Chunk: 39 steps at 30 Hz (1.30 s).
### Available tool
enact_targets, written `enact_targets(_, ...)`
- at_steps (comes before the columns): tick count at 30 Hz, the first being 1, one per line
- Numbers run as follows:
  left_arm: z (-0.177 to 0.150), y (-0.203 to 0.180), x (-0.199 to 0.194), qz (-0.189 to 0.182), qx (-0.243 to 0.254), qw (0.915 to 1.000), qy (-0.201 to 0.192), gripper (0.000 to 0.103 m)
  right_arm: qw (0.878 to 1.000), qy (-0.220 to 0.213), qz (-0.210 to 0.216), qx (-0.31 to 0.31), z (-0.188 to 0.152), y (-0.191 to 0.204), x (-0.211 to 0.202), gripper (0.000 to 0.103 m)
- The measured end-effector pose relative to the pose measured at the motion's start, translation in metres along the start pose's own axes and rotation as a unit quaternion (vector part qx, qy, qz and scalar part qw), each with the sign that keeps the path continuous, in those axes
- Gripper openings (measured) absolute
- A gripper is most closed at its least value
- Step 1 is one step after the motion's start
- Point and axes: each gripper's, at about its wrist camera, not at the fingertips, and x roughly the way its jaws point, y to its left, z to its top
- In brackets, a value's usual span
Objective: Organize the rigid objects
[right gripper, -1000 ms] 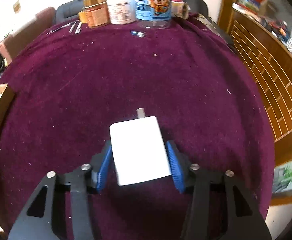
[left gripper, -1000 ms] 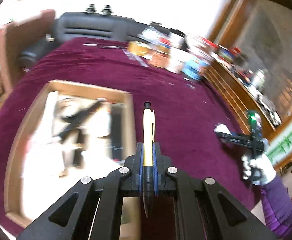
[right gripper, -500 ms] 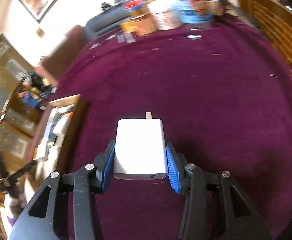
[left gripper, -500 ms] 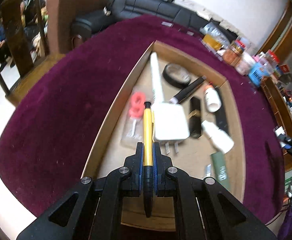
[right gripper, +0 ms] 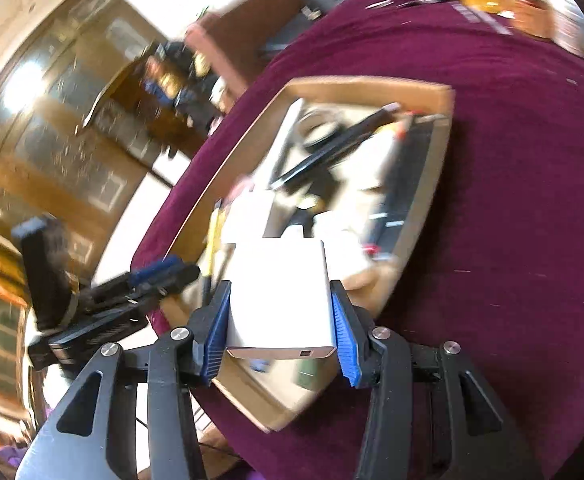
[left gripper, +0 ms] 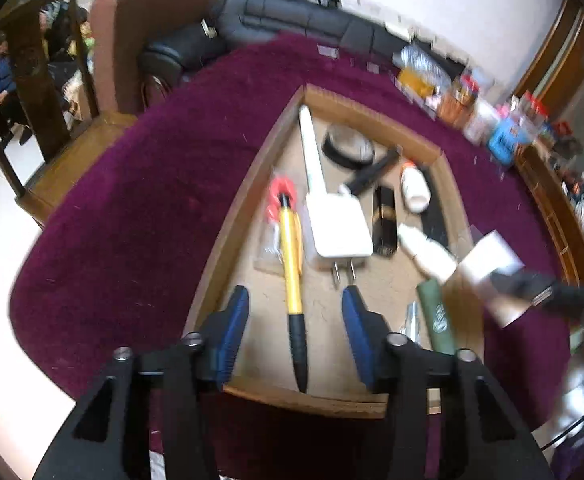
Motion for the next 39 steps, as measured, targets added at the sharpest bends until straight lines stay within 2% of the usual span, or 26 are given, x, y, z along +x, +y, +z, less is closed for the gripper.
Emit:
enact_targets(6, 0.002, 0.025, -0.037, 0.006, -0.036, 0.9967, -0.072, 0.051, 0.997, 0.032, -0.036, -0.062, -0.004, 0.047, 0.049, 0.045)
enact_targets(11, 0.000, 0.040, -0.043, 0.007, -0.052, 0.9942, -0.094, 0.055, 0.987, 0.030, -0.098, -0.120, -0.012, 0.066, 0.066, 0.047)
enact_targets(13, 0.000, 0.044, -0.041, 0.009, -0.055, 0.9940, -0.094, 0.060, 0.987, 0.022, -0.096, -0.130, -0.014, 0.066, 0.061, 0.048)
enact_targets(17, 0.000, 0.046, -0.041, 0.013, -0.063, 0.9936, -0.093, 0.060, 0.989, 0.000, -0.082, -0.125, -0.015, 0.066, 0.042, 0.048)
enact_targets(21, -0.001, 0.038, -0.046, 0.018, -0.054, 0.9930, -0.104, 0.060, 0.991, -0.048, -0.076, -0.095, -0.016, 0.052, 0.010, 0.050)
enact_targets(24, -0.003, 0.025, -0.058, 0.039, -0.041, 0.9892, -0.135, 0.061, 0.989, -0.094, -0.088, -0.067, -0.018, 0.034, -0.021, 0.051)
enact_targets(25, -0.005, 0.017, -0.067, 0.064, -0.030, 0.9841, -0.163, 0.061, 0.986, -0.116, -0.100, -0.059, -0.021, 0.027, -0.033, 0.051)
enact_targets(27, -0.013, -0.002, -0.089, 0.120, -0.006, 0.9650, -0.233, 0.063, 0.980, -0.153, -0.119, -0.048, -0.023, 0.021, -0.051, 0.051)
enact_targets(29, -0.024, -0.024, -0.117, 0.144, 0.003, 0.9381, -0.315, 0.096, 0.964, -0.209, -0.158, -0.046, -0.033, 0.021, -0.072, 0.053)
enact_targets(30, -0.028, -0.030, -0.125, 0.132, 0.003, 0.9305, -0.342, 0.102, 0.952, -0.239, -0.183, -0.050, -0.035, 0.025, -0.079, 0.066)
enact_targets(31, -0.031, -0.036, -0.133, 0.105, -0.002, 0.9248, -0.366, 0.102, 0.939, -0.269, -0.207, -0.054, -0.041, 0.026, -0.087, 0.083)
enact_targets(32, -0.030, -0.040, -0.135, 0.086, -0.008, 0.9263, -0.367, 0.102, 0.924, -0.299, -0.230, -0.054, -0.048, 0.028, -0.093, 0.089)
enact_targets(33, -0.024, -0.044, -0.131, 0.067, -0.013, 0.9339, -0.351, 0.102, 0.915, -0.318, -0.243, -0.053, -0.052, 0.028, -0.096, 0.091)
enact_targets(34, -0.016, -0.048, -0.124, 0.054, -0.012, 0.9443, -0.324, 0.102, 0.911, -0.325, -0.249, -0.052, -0.055, 0.028, -0.097, 0.091)
enact_targets(35, -0.006, -0.054, -0.110, 0.034, 0.000, 0.9582, -0.284, 0.102, 0.912, -0.319, -0.254, -0.048, -0.055, 0.026, -0.096, 0.091)
enact_targets(36, 0.000, -0.056, -0.099, 0.029, 0.001, 0.9647, -0.262, 0.102, 0.914, -0.309, -0.259, -0.046, -0.055, 0.025, -0.094, 0.091)
enact_targets(39, 0.001, -0.063, -0.077, 0.066, -0.003, 0.9697, -0.235, 0.102, 0.916, -0.281, -0.282, -0.052, -0.060, 0.021, -0.086, 0.091)
